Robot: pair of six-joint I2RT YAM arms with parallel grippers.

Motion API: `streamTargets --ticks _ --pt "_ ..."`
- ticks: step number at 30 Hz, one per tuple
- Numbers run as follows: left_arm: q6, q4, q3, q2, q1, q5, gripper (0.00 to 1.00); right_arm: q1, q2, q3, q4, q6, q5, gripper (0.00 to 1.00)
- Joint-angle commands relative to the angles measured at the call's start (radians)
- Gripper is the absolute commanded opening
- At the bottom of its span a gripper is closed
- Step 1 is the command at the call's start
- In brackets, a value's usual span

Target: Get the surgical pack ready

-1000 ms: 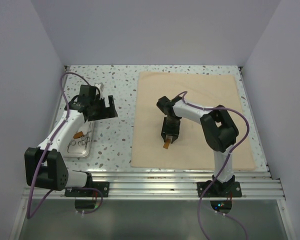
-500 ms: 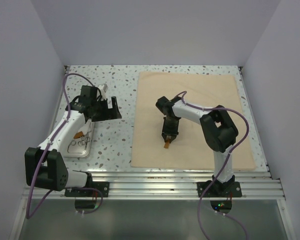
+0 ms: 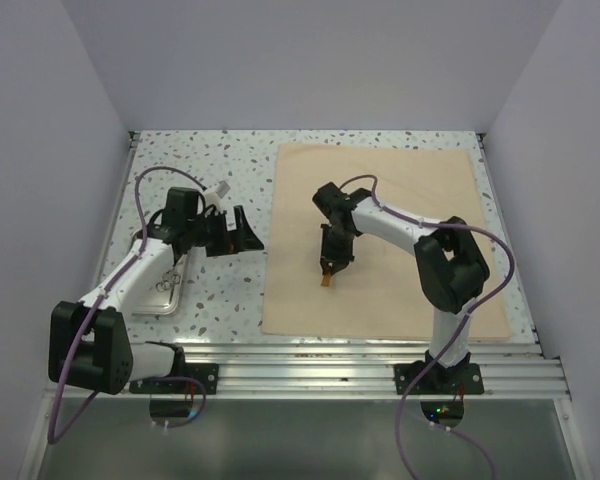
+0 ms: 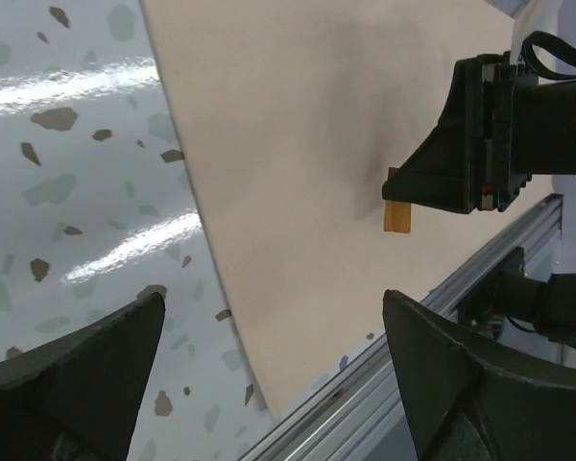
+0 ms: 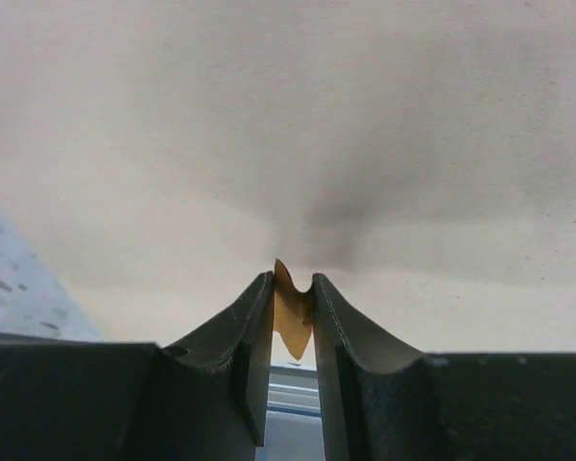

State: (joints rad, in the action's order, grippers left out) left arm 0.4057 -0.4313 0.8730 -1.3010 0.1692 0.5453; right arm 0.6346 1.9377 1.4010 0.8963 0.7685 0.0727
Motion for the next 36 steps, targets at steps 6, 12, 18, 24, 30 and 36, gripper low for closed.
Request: streamTargets --ticks 6,12,18,24,30,36 --pt "0.233 0.414 -0.097 0.039 0.079 0.306 1.0 -0.03 -0.155 0.114 -0.077 -0.115 0.153 0.27" --pt "0.412 0.695 -0.144 0.014 0.162 0.317 0.94 -0.042 -0.195 0.203 -0.14 -0.088 0.289 0.28" --pt "0.465 0.77 -0.15 -0.024 0.211 0.301 0.91 -0.044 -0.212 0.22 -0.186 -0.052 0.358 0.28" --pt "0.495 0.798 -0.143 -0.064 0.224 0.294 0.82 -0.044 -0.236 0.191 -0.212 -0.034 0.383 0.28" --pt "0.502 0.81 -0.131 -0.09 0.224 0.285 0.74 -0.042 -0.241 0.185 -0.218 -0.028 0.406 0.28" --pt "0.538 0.867 -0.134 -0.107 0.224 0.291 0.65 -0.042 -0.253 0.151 -0.231 -0.034 0.427 0.27"
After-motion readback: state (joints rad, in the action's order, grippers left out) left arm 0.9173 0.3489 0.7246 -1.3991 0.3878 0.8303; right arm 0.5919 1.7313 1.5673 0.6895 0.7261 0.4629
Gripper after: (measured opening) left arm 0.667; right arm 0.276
